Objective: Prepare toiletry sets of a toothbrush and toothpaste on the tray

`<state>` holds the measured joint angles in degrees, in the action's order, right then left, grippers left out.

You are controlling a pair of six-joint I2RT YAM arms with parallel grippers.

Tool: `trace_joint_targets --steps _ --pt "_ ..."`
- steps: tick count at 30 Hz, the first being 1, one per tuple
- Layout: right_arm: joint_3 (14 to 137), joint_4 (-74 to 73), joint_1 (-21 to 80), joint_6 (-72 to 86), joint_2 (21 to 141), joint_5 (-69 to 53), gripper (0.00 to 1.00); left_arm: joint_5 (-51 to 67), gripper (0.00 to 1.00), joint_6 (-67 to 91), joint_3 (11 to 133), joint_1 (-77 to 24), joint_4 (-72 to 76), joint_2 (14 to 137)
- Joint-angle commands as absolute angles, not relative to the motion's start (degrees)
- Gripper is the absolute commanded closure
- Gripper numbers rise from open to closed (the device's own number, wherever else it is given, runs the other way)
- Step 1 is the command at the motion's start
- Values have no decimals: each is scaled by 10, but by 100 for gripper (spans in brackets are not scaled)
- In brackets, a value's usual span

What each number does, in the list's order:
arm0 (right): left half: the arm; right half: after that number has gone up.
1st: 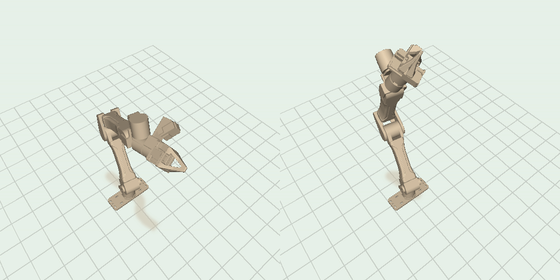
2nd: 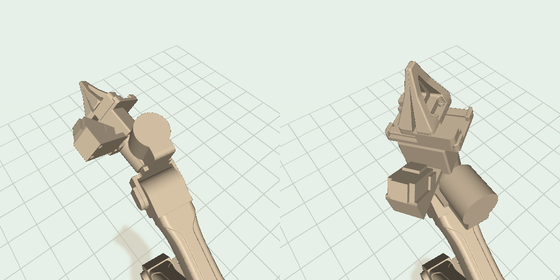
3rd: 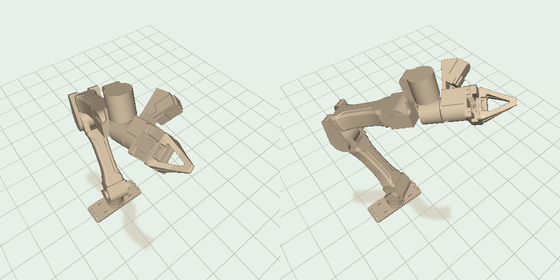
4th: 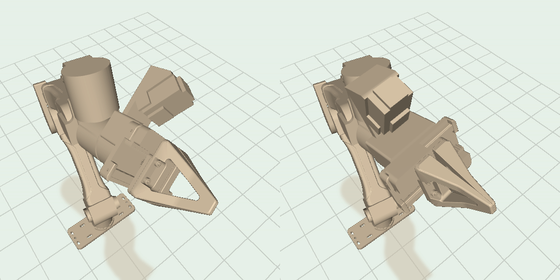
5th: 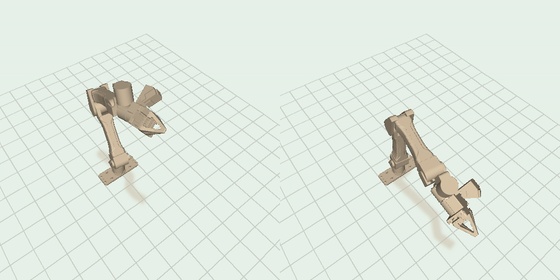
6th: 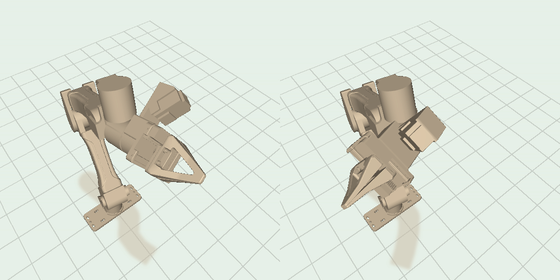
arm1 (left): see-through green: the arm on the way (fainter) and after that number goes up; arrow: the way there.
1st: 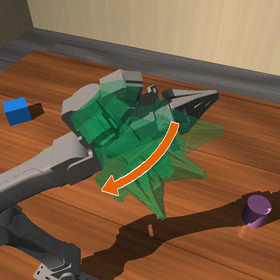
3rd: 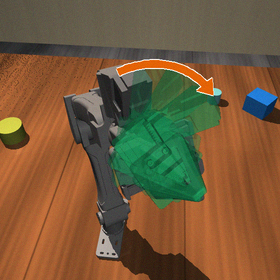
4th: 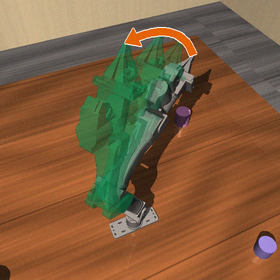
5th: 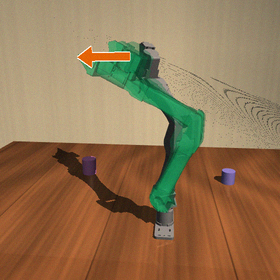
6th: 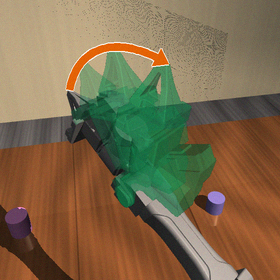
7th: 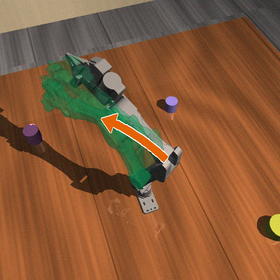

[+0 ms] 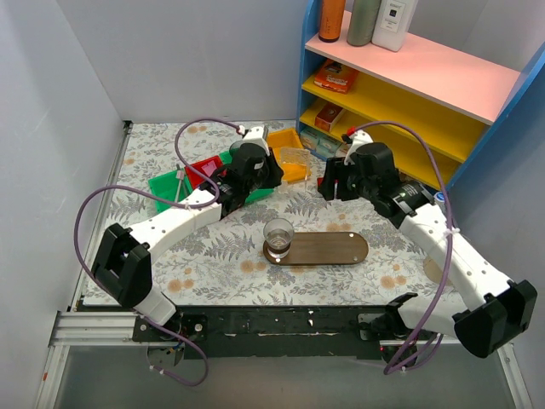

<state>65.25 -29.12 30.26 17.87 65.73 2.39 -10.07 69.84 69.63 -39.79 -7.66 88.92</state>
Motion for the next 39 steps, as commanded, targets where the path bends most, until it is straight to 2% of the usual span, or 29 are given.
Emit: trace_joint_targets --steps 1,7,22,32,39 --pt "699 -244 320 201 688 7 33 -107 100 659 698 -417 -47 845" --pt "682 -194 321 232 700 -18 33 -98 100 657 665 -420 -37 833" --pt "675 -194 340 244 743 45 37 -155 100 624 635 -474 -25 817" --pt "645 -182 340 269 754 100 49 -180 100 615 631 -490 -23 815" --pt "636 -165 340 279 764 102 52 -183 100 607 628 -501 -17 819"
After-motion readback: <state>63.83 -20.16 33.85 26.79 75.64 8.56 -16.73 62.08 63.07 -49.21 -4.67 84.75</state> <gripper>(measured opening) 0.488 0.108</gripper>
